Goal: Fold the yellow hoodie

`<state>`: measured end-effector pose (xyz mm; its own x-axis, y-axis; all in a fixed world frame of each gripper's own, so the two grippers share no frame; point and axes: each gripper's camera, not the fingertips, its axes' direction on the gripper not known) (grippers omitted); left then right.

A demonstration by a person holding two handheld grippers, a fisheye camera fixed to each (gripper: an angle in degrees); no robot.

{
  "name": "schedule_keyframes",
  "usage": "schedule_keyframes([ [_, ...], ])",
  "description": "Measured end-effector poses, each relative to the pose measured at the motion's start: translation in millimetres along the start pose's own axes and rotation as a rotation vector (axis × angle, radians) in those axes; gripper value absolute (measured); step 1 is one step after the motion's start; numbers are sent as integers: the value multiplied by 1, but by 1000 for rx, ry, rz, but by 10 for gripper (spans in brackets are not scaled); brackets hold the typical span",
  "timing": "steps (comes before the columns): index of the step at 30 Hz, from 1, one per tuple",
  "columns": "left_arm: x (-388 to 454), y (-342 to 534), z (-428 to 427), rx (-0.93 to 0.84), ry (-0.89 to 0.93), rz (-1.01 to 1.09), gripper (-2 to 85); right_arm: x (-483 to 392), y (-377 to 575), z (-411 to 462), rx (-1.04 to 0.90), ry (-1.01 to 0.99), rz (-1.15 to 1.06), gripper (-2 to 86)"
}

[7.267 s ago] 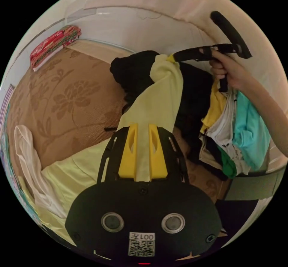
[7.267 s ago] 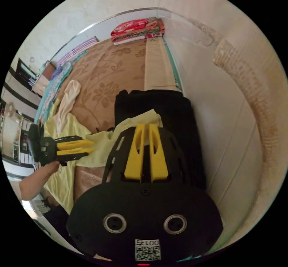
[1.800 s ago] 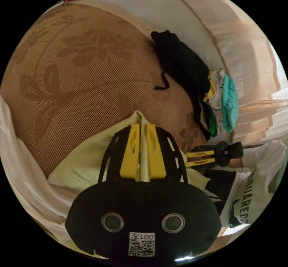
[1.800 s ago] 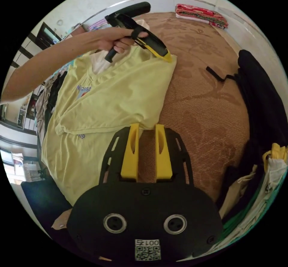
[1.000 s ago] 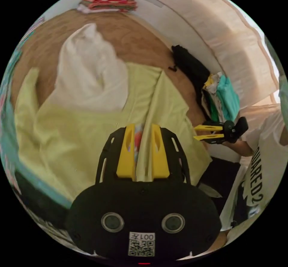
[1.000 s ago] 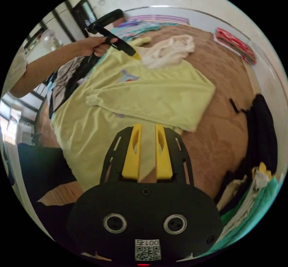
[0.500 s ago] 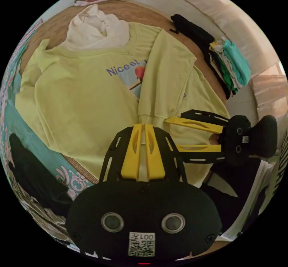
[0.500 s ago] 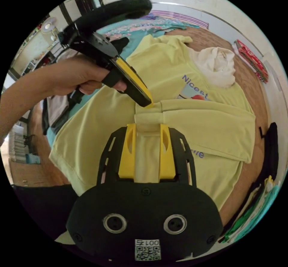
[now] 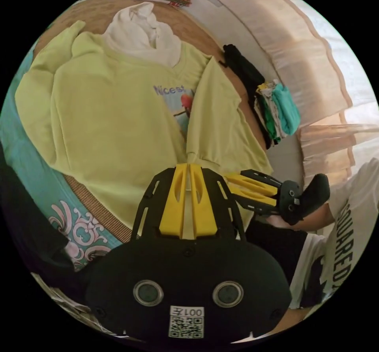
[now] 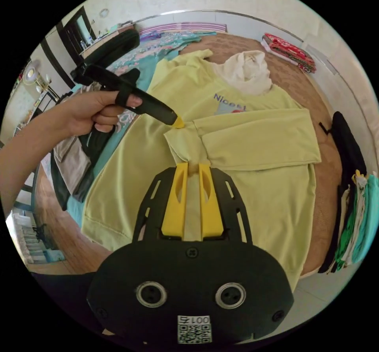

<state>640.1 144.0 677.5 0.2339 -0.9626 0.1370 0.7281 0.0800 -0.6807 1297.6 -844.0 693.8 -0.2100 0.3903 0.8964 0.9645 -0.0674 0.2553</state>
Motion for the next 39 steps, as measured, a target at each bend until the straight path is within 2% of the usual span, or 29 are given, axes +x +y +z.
schedule_keyframes([
  [4, -16, 29, -3, 7, -28, -60, -9, -21, -10, 37, -63, 25, -39, 20],
  [7, -20, 46, -17, 32, -31, -80, -9, -17, -20, 39, -80, -38, -20, 17],
  [12, -23, 75, -47, 56, -39, -121, 3, 8, -46, 30, 19, 26, -53, 18],
  [16, -33, 114, -110, 230, -112, -240, 27, 25, -85, 43, 63, 14, -153, 32],
  [20, -77, 139, -183, 459, -195, -394, 46, 50, -164, 71, 150, -35, -286, 79],
  [23, -123, 132, -219, 560, -195, -473, 56, 65, -244, 107, 142, -73, -336, 109],
  [25, -148, 118, -231, 554, -185, -501, 56, 71, -295, 132, 159, -100, -353, 115],
  [28, -174, 97, -235, 430, -307, -549, 29, 79, -384, 180, 128, -156, -337, 121],
  [30, -179, 91, -231, 362, -327, -527, 6, 87, -450, 225, 80, -272, -273, 126],
  [36, -149, 123, -246, 476, -310, -382, -9, 95, -577, 342, -38, -349, -105, 127],
  [39, -139, 144, -251, 527, -211, -291, -9, 101, -617, 391, -80, -458, 31, 108],
])
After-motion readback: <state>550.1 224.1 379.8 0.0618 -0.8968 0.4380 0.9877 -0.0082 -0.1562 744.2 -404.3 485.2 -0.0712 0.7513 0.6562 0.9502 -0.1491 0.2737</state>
